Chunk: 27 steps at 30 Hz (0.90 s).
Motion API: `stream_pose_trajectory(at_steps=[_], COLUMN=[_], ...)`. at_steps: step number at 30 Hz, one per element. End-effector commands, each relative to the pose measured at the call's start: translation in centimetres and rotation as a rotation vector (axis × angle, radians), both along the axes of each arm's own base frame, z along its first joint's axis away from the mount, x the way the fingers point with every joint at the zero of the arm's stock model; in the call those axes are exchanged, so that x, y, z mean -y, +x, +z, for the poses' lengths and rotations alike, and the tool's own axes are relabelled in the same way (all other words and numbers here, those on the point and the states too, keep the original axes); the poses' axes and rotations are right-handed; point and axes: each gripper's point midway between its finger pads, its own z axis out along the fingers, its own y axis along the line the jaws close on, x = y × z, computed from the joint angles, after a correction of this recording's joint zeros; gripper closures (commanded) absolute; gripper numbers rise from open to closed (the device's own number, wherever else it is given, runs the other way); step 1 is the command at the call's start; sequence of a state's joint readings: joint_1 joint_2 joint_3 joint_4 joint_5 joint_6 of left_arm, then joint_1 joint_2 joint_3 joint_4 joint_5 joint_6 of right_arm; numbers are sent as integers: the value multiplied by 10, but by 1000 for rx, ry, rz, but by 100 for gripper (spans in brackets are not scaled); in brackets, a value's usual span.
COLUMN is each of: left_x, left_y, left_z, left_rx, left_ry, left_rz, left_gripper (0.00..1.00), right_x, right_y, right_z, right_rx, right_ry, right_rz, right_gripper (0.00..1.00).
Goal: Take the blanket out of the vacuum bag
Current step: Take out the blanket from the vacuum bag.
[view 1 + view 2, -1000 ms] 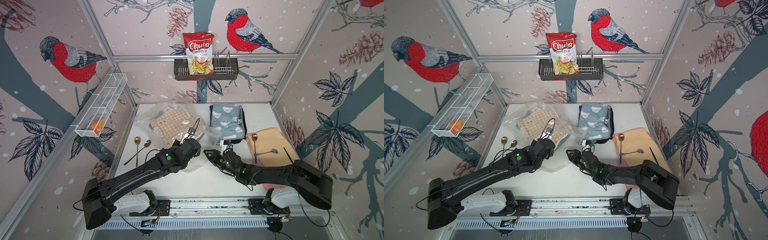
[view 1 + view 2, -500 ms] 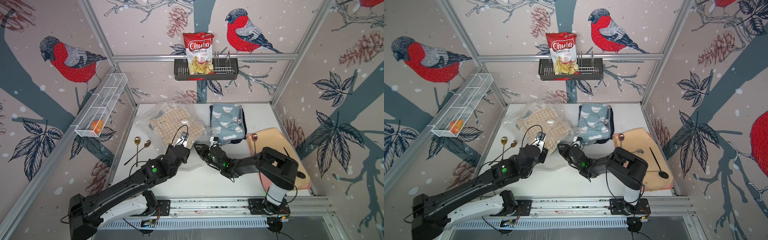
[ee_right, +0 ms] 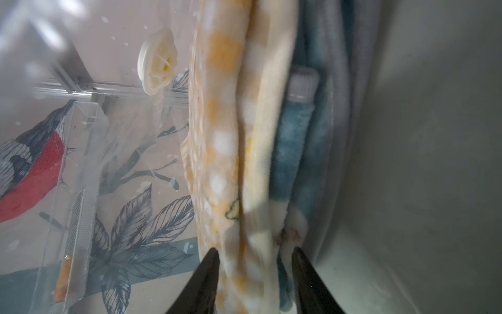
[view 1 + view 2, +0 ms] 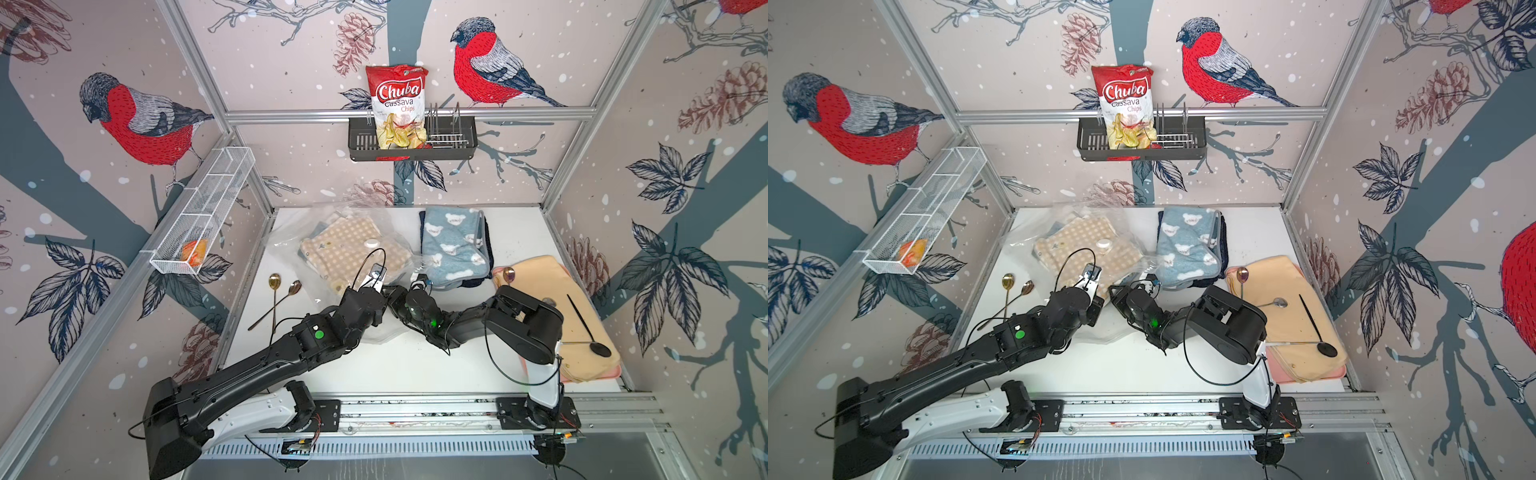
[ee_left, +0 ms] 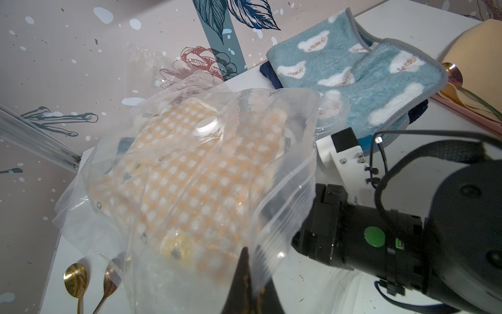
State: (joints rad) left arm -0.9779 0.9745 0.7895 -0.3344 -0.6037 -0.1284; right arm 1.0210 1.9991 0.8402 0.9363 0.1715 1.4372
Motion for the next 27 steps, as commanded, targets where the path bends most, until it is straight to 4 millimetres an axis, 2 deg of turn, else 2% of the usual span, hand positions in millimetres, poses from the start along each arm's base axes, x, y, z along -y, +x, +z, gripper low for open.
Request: stream_pose_trajectory(at_steps=[1,4,11,19,24,27], left_x=[3,2,-1,-3,-4,-4], left_y=[1,1,1,1,1,2], left_z=[6,6,9,11,12,13], left_rx=[10,11,22,31,35,35], left_ry=[-32,-29,-35,-37,-39,-42], left_rz=[-1,2,11,22,25,22], left_gripper=[93,93,92,91,90,90], right_x=[-12,-18,-23,-28,-31,-32], right_y=[1,2,-5,-14,-10,-4], right_z=[8,10,33,54,74,75], right_rx=[24,32,83,114,158,158], right_ry=[41,47,59,106,109,110], right_rz=[43,64,91,140,151,154], right_gripper=[58,62,73,74,74,74])
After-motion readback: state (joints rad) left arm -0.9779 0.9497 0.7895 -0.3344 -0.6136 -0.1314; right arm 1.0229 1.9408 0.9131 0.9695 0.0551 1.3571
